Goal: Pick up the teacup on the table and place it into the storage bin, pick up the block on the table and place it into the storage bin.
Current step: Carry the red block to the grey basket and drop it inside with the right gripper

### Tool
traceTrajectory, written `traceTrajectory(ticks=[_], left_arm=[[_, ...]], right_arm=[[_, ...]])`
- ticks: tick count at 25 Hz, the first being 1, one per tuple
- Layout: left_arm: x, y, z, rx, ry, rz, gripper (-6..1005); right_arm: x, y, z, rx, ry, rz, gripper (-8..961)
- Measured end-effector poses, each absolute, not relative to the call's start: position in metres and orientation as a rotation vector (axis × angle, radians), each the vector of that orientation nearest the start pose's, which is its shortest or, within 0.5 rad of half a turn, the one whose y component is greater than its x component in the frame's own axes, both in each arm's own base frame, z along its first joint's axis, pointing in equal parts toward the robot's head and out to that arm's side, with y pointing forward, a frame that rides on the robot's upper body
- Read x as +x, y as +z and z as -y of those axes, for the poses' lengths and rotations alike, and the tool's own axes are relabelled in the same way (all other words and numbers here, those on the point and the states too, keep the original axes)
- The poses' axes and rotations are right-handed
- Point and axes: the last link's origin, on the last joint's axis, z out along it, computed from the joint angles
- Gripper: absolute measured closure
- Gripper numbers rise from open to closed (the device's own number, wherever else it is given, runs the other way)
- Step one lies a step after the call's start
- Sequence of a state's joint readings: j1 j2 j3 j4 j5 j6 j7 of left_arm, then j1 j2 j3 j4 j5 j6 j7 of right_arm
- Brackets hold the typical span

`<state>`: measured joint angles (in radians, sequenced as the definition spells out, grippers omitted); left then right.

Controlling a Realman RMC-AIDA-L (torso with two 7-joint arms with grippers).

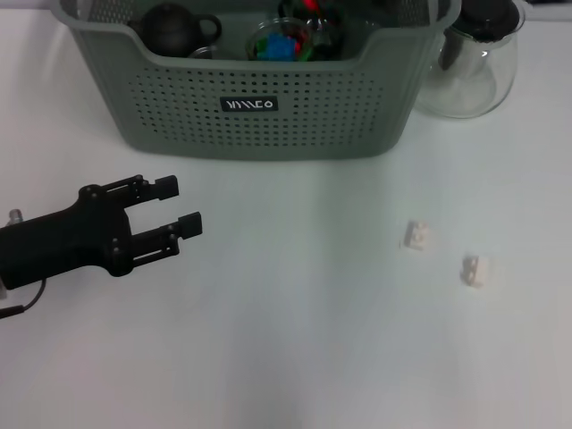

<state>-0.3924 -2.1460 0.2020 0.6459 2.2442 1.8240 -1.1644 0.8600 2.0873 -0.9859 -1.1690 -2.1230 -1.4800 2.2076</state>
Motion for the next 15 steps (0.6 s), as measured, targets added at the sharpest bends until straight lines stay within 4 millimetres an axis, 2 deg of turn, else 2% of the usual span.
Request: traceTrajectory(ticks=[3, 7, 11, 15], left_arm=[[-0.309, 0.007, -0.252, -2.559, -0.917, 0.697, 310], [-0.309, 0.007, -0.252, -2.559, -0.921, 0.702, 309], [-0.308, 0.006, -0.252, -2.559, -0.925, 0.706, 309], [-0.307, 0.005, -0.252, -2.563, -0.934, 0.706, 309]], right_arm=[[0.051, 0.010, -0.428, -2.745, 0.373, -0.606, 748], [0.032, -0.024, -0.454, -2.622, 0.212, -0.620, 749], [0.028, -0.053, -0.470, -2.540, 0.034, -0.646, 748], [0.029, -0.070, -0.476, -2.505, -0.067, -0.674, 748]])
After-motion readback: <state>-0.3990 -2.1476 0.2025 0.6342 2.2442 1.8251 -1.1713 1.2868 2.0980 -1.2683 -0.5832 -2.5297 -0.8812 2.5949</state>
